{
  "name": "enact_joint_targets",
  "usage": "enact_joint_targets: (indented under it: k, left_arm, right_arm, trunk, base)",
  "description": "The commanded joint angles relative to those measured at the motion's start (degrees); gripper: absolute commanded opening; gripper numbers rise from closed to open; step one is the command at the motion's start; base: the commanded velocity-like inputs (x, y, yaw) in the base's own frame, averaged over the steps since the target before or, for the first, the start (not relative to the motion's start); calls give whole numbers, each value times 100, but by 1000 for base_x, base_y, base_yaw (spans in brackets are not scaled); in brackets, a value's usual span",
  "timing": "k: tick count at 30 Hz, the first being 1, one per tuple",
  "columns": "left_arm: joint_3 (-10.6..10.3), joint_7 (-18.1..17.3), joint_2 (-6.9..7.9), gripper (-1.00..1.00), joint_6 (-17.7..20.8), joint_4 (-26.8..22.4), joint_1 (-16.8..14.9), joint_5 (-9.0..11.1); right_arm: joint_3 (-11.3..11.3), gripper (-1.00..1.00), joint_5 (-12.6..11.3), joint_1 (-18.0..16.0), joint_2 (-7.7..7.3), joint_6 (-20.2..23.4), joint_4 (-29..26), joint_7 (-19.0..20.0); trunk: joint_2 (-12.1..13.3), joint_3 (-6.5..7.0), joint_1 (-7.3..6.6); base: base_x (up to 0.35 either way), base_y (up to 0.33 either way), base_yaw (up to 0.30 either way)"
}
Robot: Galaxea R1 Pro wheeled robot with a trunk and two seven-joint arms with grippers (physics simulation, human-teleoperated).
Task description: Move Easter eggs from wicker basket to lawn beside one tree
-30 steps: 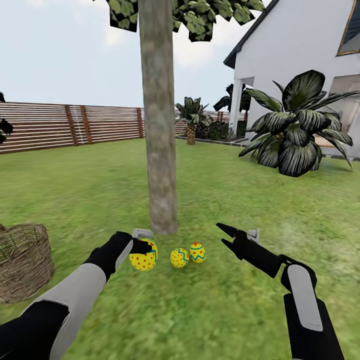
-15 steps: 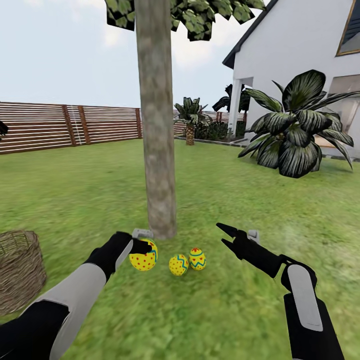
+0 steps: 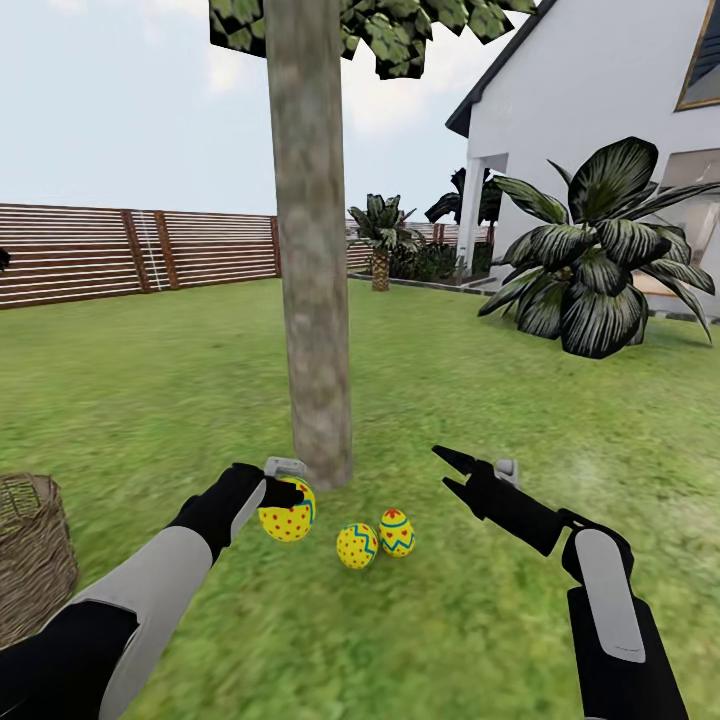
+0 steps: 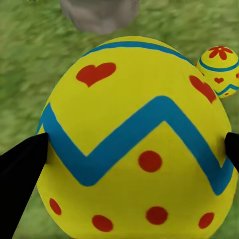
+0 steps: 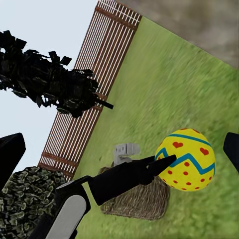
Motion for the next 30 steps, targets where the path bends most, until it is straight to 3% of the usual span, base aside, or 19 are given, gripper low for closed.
enact_joint_targets:
  k: [1, 7, 15, 30]
  left_arm:
    - [-29, 16, 5, -100, 26, -7, -3, 48]
    - [-29, 16, 5, -100, 24, -10, -3, 63]
    - [-31, 16, 13, -100, -5, -8, -3, 58]
    - [-45, 24, 14, -100, -568, 64, 14, 31]
  right_arm:
    - [-17, 100, 58, -6, 4, 34, -1, 59]
    - [-17, 100, 58, -6, 2, 34, -1, 59]
    - [-10, 100, 58, -6, 7, 34, -1, 59]
    - [-9, 100, 61, -6, 8, 34, -1, 59]
  trunk:
    - [-3, -6, -1]
    - [-3, -6, -1]
    - [-13, -183, 19]
    - [-33, -516, 58]
  base:
    - [4, 0, 0]
    - [1, 0, 0]
    - [0, 0, 0]
    - [0, 0, 0]
